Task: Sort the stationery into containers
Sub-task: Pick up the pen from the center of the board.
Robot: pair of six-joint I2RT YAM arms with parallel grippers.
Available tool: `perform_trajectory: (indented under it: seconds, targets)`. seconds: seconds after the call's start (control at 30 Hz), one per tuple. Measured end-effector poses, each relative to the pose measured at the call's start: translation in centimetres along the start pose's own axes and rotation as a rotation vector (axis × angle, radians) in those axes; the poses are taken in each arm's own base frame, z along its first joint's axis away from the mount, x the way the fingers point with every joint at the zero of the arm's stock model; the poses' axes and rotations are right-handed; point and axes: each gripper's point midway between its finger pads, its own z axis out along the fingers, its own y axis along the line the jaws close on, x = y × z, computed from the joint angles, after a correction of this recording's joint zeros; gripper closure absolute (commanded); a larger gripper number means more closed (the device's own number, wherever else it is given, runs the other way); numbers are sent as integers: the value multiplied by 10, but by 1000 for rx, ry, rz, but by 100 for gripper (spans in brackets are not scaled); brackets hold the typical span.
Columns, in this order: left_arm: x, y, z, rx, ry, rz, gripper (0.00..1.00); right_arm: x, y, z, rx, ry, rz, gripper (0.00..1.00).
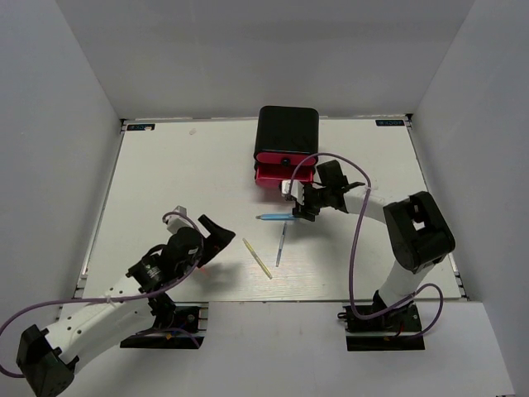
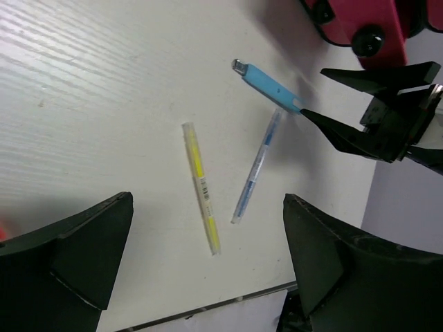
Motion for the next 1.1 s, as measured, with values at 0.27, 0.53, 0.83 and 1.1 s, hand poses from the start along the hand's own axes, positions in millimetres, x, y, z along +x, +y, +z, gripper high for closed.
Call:
perform_trajectory:
  seconds: [0.27,0.53,0.83,1.1]
  targets:
    - [2,20,1,-87,-1,-3,1,11,11,6,-74,46,-18,41]
    - [-11,20,-3,-87,-66,-75,1,12,11,15,-137,82,-58,54]
    - [-30,24,-13,-192,-125,-57,1,10,17,19,-204,103,-115,84]
    - [-40,36,-21,-374,-136,-15,4,5,27,7,-204,109,-52,97]
